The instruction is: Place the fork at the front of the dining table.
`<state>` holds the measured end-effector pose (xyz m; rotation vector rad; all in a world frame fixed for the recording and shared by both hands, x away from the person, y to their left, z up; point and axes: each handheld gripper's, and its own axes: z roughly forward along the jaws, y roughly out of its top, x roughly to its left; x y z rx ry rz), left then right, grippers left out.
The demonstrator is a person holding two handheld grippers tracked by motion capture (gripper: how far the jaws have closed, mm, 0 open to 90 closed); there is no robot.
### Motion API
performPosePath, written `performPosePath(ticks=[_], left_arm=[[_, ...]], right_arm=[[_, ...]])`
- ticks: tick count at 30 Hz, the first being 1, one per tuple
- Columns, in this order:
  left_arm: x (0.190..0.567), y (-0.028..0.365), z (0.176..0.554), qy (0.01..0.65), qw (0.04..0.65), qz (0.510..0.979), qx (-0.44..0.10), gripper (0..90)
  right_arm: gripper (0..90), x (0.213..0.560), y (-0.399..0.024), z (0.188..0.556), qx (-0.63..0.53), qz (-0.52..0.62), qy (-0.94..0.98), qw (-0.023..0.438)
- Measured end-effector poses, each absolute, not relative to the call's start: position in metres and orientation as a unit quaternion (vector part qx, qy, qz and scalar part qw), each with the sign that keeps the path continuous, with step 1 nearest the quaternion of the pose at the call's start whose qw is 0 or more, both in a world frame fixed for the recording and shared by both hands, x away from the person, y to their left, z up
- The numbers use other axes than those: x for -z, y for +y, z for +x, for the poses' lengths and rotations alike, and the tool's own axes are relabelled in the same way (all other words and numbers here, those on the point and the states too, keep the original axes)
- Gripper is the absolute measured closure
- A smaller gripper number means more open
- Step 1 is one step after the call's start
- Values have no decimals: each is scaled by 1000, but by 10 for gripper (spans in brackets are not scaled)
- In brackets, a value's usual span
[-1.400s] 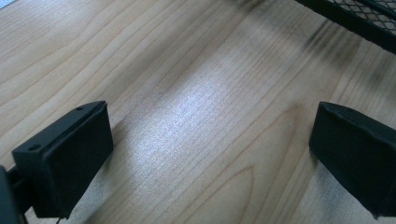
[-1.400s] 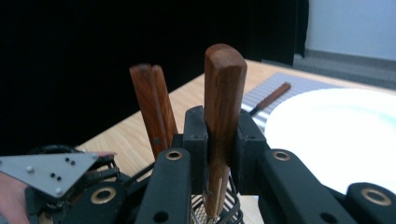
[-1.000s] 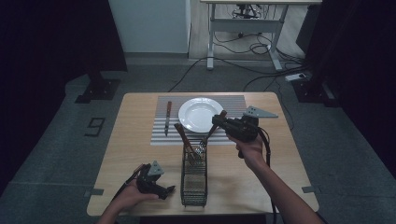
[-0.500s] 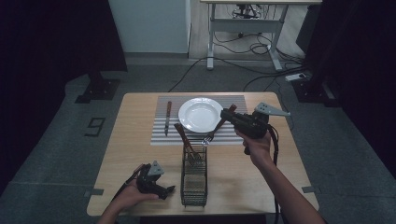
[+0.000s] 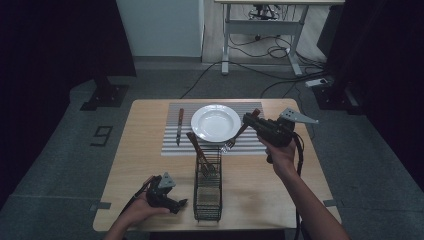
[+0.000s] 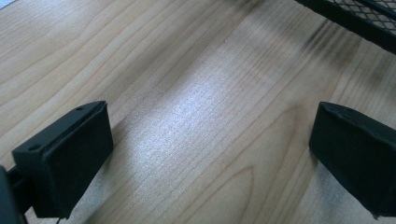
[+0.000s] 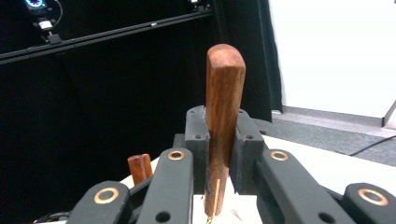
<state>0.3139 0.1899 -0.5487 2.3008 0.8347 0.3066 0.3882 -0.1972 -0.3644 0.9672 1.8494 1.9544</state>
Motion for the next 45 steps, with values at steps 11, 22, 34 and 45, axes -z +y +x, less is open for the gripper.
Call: performPosePath(ticks=[11, 22, 34, 45], left_arm=[[549, 190, 314, 320, 331, 880, -117, 0], [549, 190, 314, 319, 331, 880, -117, 0], [549, 190, 314, 319, 331, 880, -117, 0], [549, 190, 314, 320, 331, 880, -117, 0]], right_arm=[[800, 362, -210, 390, -670, 351, 634, 160], [801, 366, -220, 396, -651, 367, 639, 181], [801, 378, -226, 407, -622, 392, 649, 194], [800, 394, -232, 420, -585, 416, 662, 216]])
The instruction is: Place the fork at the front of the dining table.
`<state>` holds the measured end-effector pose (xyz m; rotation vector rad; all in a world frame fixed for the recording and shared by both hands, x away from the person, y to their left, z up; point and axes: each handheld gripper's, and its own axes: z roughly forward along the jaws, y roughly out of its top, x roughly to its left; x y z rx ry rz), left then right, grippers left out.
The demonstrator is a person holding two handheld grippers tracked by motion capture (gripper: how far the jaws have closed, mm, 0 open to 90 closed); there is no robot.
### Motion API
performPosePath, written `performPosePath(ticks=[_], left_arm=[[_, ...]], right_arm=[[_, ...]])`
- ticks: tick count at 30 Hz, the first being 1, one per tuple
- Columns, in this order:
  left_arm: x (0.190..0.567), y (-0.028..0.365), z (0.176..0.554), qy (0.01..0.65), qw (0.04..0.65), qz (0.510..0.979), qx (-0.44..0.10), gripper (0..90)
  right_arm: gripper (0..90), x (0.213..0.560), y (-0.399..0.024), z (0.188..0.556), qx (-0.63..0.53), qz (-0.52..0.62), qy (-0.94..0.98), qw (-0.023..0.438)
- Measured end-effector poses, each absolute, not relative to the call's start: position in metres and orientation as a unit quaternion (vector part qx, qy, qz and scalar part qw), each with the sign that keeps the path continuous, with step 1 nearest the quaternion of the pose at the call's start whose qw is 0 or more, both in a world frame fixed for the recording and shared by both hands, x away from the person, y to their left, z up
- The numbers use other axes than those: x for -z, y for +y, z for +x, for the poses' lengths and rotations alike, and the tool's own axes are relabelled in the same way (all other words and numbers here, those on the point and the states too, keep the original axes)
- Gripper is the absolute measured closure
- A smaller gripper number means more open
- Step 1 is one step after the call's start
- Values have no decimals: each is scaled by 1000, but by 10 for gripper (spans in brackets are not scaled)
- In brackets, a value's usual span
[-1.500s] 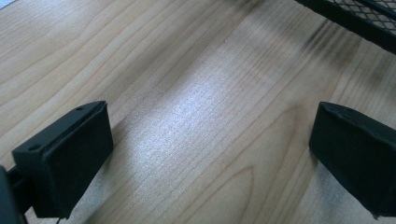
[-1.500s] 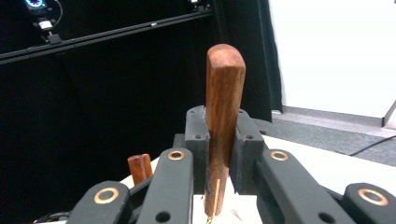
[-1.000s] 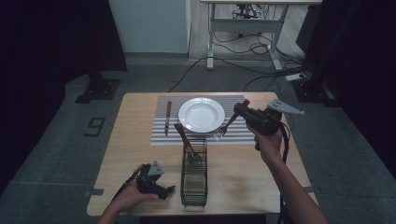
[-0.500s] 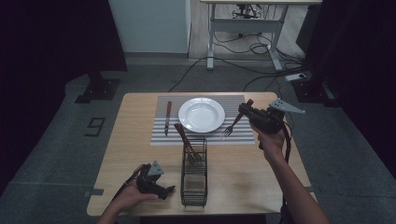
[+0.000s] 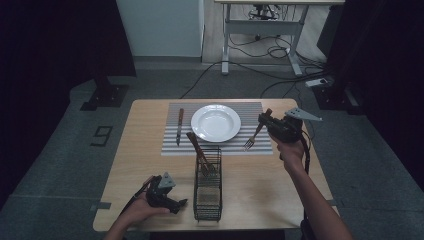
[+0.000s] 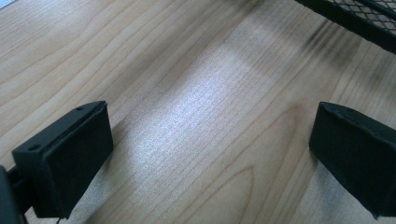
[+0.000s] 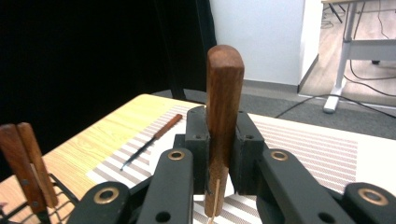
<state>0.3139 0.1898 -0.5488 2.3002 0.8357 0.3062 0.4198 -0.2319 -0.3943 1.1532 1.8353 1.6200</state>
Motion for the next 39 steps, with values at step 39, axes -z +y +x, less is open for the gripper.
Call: performPosePath(ticks=[39], left_arm=[[549, 190, 314, 319, 331, 880, -117, 0]], right_arm=[[800, 441, -233, 457, -497, 460, 690, 255]])
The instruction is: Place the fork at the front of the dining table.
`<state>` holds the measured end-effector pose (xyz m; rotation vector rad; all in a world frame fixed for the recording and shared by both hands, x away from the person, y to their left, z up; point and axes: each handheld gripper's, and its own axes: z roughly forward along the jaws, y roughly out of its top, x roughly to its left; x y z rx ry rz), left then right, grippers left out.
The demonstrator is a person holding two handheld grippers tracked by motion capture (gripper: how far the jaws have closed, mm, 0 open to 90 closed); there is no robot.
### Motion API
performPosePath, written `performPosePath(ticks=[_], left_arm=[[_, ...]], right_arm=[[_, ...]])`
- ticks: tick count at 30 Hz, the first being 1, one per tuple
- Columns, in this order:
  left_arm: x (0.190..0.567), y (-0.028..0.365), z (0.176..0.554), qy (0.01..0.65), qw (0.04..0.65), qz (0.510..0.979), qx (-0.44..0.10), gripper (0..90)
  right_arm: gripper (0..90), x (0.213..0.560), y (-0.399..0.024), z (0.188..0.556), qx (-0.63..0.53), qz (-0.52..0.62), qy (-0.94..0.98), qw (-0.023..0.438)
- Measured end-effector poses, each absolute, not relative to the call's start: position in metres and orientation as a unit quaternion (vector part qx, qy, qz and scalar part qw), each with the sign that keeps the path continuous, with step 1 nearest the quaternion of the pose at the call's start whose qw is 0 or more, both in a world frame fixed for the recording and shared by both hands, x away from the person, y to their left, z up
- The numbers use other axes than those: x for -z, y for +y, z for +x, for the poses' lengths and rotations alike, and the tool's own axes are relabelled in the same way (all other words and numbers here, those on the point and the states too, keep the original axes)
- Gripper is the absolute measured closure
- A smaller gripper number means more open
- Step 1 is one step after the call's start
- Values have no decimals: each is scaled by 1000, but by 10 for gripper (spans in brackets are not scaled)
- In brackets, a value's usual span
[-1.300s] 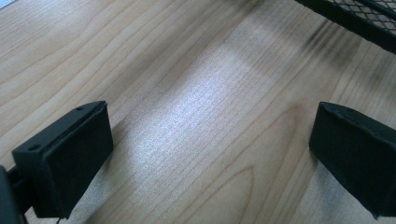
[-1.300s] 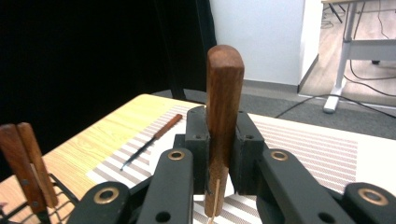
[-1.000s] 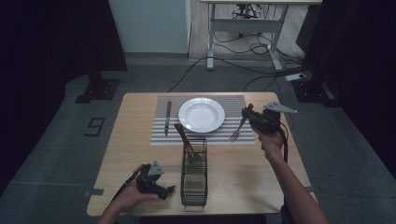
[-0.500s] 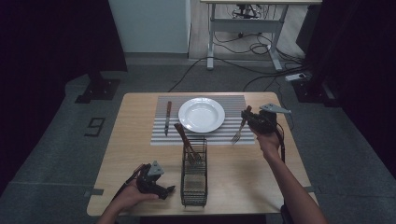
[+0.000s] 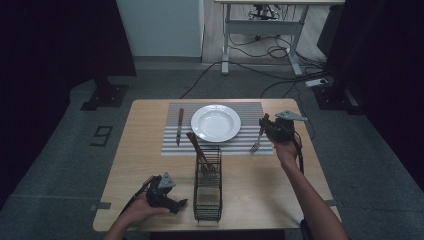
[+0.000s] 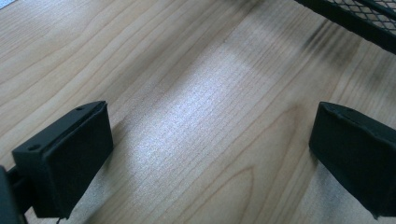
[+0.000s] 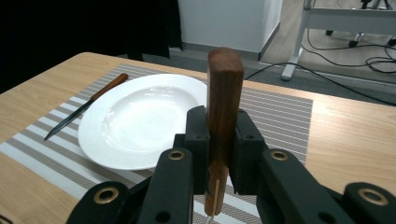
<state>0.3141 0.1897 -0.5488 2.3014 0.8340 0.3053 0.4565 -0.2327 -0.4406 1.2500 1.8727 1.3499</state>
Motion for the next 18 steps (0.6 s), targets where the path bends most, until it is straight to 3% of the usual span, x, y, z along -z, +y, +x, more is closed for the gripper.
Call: performPosePath(ticks=[18], left_arm=[[549, 189, 315, 318, 331, 881, -116, 0]], right_arm=[[790, 456, -217, 457, -486, 443, 701, 278]])
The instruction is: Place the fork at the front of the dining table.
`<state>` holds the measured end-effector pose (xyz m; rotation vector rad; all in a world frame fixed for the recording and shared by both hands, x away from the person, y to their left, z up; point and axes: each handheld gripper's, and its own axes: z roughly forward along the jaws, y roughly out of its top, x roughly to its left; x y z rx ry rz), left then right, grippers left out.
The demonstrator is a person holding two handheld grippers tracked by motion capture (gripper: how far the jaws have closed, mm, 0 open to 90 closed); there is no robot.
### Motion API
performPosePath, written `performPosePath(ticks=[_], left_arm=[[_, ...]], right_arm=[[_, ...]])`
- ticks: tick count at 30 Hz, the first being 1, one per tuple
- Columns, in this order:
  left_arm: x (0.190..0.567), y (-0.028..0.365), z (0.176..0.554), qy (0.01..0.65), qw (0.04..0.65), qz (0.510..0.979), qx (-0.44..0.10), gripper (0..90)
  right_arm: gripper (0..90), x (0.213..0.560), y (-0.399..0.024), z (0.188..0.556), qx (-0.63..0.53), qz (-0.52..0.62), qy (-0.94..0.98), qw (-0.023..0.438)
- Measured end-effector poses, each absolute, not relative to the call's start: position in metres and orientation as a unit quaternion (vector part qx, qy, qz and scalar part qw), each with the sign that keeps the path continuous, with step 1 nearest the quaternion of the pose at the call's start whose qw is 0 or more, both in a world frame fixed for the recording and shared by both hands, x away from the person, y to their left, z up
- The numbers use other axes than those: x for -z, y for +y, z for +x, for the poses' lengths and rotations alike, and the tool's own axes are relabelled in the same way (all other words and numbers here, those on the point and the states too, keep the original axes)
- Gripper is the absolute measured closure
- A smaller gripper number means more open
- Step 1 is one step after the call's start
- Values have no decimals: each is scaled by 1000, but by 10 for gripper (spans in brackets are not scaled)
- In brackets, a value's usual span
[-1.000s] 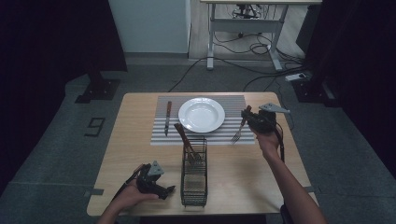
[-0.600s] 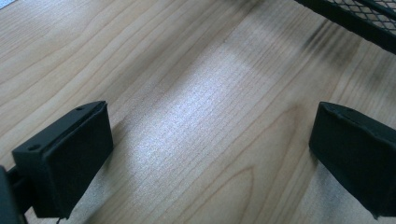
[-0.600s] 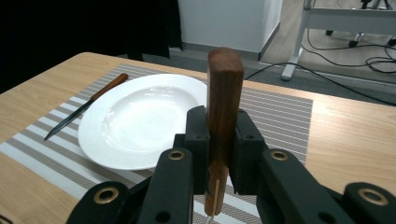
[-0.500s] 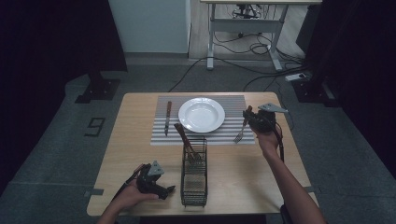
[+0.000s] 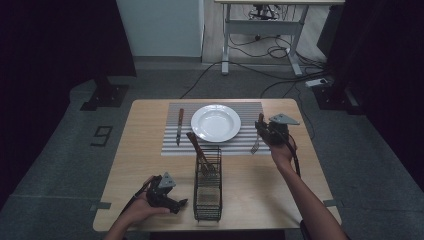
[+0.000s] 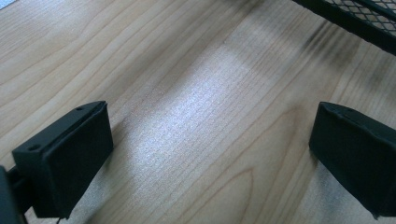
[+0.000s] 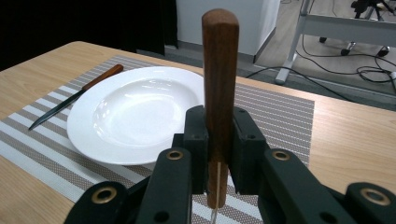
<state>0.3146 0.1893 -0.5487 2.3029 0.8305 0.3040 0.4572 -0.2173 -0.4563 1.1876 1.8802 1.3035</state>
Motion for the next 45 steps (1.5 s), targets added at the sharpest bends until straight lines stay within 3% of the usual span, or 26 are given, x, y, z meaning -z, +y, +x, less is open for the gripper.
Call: performPosePath(ticks=[23, 45], left_arm=[[549, 189, 315, 318, 331, 881, -117, 0], [549, 188, 316, 317, 332, 881, -115, 0]], right_arm=[[791, 457, -215, 464, -482, 453, 700, 267], [797, 470, -197, 552, -402, 523, 720, 215]])
